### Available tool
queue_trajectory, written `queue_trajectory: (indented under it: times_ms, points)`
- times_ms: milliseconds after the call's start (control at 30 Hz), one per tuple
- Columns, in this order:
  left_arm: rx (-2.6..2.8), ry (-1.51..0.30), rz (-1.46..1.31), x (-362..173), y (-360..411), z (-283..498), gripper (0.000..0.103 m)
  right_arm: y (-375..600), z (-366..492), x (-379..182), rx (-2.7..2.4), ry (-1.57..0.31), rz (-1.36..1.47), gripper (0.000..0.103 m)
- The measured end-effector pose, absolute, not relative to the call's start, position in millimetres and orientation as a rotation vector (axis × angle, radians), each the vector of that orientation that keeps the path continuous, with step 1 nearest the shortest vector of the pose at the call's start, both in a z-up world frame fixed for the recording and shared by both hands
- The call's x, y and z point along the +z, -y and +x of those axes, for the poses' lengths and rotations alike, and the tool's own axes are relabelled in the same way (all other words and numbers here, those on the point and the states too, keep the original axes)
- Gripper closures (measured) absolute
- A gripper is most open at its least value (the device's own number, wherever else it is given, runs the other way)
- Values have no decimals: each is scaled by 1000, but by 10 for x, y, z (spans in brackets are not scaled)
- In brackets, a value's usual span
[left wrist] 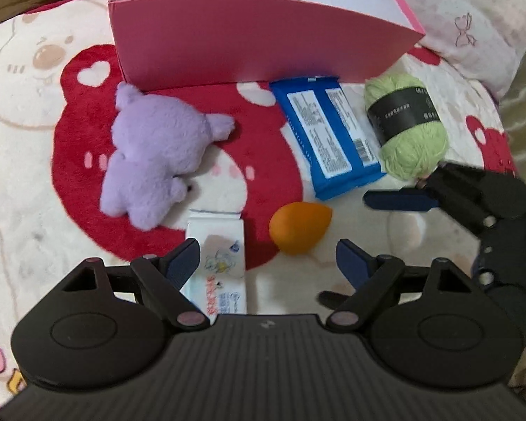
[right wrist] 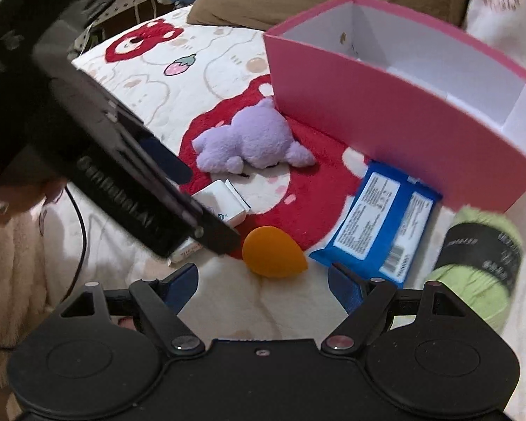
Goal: Organize objects
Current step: 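Close the left gripper on the orange makeup sponge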
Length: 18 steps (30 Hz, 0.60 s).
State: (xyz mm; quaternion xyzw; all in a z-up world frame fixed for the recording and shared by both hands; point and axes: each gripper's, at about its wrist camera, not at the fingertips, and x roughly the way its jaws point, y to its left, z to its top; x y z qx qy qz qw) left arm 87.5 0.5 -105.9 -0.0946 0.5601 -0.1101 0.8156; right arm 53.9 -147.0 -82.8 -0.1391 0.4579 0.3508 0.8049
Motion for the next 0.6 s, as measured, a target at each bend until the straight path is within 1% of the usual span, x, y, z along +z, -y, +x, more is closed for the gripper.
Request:
queue_trajectory:
  times_ms: [67,133,233,300,367,433,467,533,600]
  points:
    - [-242,-1195,-208,-1123,43,877,21,1470,568,-905,726,-990,-270,19]
    - [-244,-1200,-216,-1206,78,896,24,1482,598,-978,706,-1007,-242,19]
    - [-239,-1157,-191,-1219,131,900,25,1519,631,-1073,683,-1029,-185,19]
    - [-249,-1151,-183,-1228,173,912,25,1527,641,-1124,675,-1031,-161,24]
    - [-264,-1150,-194,-1234,196,913,27,1531,651,-1155,667,-1029,-129,25]
    - [-271,-1143,-201,-1236,209,917,34,1526,658,-1168,668,-1026,-104,28]
    - [-278,-1141,-207,-1242,215,922,37,1515,661,-1175,669,-1025,-102,30]
    - [-282,-1141,-225,-1263,206,933,50,1495,672,-1193,660,-1029,-104,34]
    - [-287,-1159,-246,-1309,197,954,54,1496,678,-1205,648,-1030,-94,40]
